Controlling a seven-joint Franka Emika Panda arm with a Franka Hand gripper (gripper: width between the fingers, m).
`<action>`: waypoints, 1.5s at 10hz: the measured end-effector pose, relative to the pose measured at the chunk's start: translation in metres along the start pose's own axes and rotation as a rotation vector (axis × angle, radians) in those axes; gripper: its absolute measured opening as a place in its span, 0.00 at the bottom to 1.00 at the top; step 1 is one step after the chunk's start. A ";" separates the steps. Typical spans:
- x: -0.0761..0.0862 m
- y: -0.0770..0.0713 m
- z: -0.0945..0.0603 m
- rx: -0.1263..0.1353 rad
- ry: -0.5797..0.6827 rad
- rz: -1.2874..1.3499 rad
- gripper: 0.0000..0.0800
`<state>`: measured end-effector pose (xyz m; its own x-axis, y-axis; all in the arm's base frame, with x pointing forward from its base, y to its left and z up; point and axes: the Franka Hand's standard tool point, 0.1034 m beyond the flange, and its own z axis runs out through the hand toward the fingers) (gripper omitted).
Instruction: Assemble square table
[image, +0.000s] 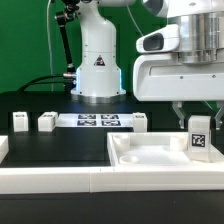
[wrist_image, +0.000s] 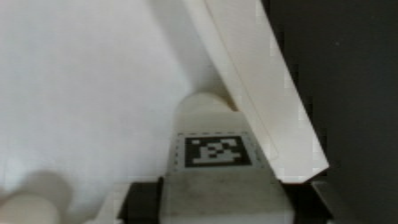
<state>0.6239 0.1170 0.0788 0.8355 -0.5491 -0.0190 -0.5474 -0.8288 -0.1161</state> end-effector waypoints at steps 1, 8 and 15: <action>0.000 0.000 0.000 0.001 -0.001 0.089 0.36; -0.002 -0.002 0.001 0.011 -0.011 0.389 0.46; -0.005 0.000 0.001 -0.007 -0.032 -0.174 0.81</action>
Offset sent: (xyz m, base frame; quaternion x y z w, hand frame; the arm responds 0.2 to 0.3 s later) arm -0.0010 0.0025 -0.0029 -0.0214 -0.0097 0.2195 0.9753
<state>0.6197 0.1203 0.0779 0.9188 -0.3935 -0.0313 -0.3944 -0.9118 -0.1139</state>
